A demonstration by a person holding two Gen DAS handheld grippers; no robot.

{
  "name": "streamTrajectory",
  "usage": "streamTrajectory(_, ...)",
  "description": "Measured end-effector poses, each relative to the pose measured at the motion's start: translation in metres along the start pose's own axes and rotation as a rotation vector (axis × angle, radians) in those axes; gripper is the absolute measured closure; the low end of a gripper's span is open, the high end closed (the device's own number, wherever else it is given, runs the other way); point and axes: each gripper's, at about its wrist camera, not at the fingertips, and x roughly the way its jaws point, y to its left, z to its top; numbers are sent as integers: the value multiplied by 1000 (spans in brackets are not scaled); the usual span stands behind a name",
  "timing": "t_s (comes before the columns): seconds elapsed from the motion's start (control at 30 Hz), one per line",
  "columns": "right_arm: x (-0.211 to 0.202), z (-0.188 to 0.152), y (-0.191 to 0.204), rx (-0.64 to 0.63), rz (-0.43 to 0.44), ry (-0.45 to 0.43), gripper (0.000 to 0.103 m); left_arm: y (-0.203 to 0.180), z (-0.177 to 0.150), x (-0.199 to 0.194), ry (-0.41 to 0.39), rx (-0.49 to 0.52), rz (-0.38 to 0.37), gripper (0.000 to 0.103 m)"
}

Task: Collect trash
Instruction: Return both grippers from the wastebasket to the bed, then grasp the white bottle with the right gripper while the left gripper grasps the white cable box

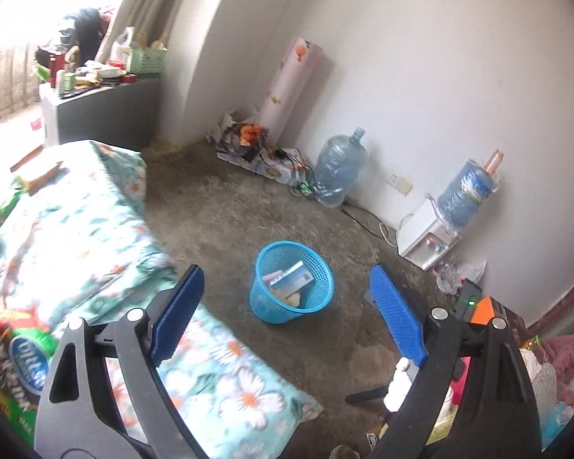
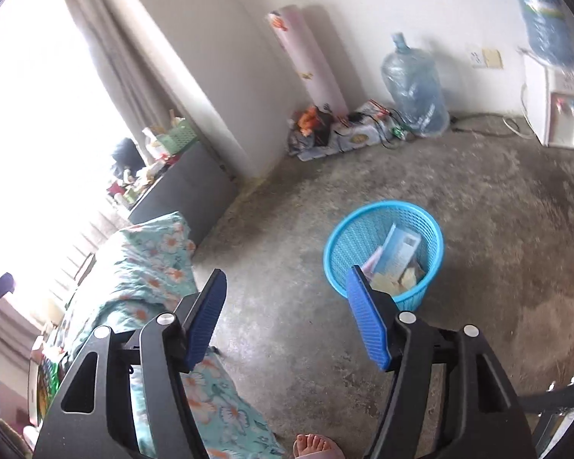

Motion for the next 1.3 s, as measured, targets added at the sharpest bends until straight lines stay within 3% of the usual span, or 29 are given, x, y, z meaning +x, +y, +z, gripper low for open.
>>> streamTrajectory(0.17,-44,-10,88,-191,84,-91,8,43,-40,-93,-136,-13,164,19)
streamTrajectory(0.27,-63,-24,136,-317,140,-135,6,67,-66,-143,-197,-38,249,17)
streamTrajectory(0.5,-87,-53,211,-454,275,-90,6,115,-115,-218,-285,-112,413,15)
streamTrajectory(0.8,-75,-94,238,-394,442,186,7,160,-164,-270,-287,-201,553,14)
streamTrajectory(1.1,-60,-131,275,-424,554,384,22,201,-201,-280,-255,-330,579,14)
streamTrajectory(1.3,-52,-178,320,-560,714,591,23,221,-211,-275,-227,-354,596,14)
